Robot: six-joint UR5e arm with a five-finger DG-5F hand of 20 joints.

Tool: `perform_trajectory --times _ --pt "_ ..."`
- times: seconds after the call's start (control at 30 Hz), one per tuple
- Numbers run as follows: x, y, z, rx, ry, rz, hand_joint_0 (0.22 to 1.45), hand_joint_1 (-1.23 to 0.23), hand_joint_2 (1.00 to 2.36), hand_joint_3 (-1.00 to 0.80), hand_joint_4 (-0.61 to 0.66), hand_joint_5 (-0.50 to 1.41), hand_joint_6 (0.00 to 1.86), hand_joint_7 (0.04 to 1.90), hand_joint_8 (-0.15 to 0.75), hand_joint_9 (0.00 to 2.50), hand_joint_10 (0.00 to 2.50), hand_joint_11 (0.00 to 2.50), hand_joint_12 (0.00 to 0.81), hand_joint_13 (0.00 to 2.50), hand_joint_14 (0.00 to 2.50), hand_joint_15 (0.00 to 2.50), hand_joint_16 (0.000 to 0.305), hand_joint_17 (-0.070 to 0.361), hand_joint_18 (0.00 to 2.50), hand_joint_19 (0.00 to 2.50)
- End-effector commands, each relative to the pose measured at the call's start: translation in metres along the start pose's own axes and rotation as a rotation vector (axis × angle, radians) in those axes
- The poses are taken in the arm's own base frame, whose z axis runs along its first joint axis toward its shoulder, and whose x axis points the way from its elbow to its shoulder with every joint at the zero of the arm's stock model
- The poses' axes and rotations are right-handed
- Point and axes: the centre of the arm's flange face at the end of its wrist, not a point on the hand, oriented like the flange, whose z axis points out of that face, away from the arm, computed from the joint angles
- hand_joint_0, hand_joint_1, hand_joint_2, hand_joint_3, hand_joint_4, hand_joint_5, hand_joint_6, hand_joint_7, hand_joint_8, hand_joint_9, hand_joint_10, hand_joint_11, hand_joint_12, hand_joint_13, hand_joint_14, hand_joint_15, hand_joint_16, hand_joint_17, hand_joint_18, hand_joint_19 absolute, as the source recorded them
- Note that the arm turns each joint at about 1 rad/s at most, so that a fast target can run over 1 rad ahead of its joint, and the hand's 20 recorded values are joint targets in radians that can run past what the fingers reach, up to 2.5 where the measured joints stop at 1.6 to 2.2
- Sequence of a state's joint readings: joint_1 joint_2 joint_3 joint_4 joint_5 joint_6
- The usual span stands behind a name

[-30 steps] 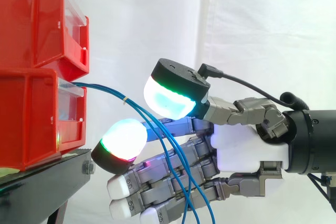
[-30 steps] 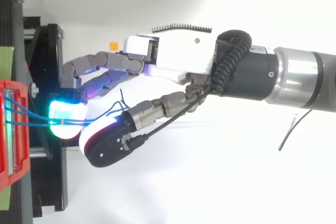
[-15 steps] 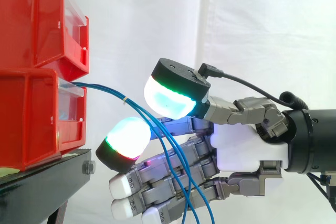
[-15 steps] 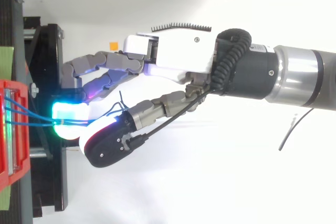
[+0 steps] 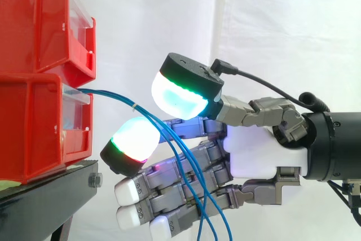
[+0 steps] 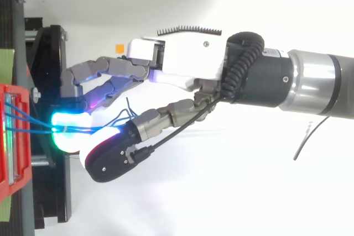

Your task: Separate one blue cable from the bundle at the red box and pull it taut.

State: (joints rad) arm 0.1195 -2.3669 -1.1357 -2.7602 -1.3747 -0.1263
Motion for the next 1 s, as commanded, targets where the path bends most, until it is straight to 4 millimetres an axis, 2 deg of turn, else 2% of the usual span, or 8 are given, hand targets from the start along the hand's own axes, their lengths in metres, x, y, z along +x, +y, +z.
perform_trajectory --times 0.0,0.97 --pt "0.0002 0.0016 0.0008 -0.003 0.001 0.0 0.57 -0.58 1.0 -0.47 0.13 -0.13 0.55 1.27 0.292 0.68 0.01 0.45 0.353 0.62 0.01 0.31 0.043 0.097 0.54 0.51" --pt "-0.0034 0.0026 0.0015 -0.005 -0.004 0.002 0.56 -0.51 1.0 -0.49 0.15 -0.1 0.57 1.31 0.304 0.76 0.01 0.47 0.36 0.68 0.01 0.34 0.043 0.097 0.59 0.52"
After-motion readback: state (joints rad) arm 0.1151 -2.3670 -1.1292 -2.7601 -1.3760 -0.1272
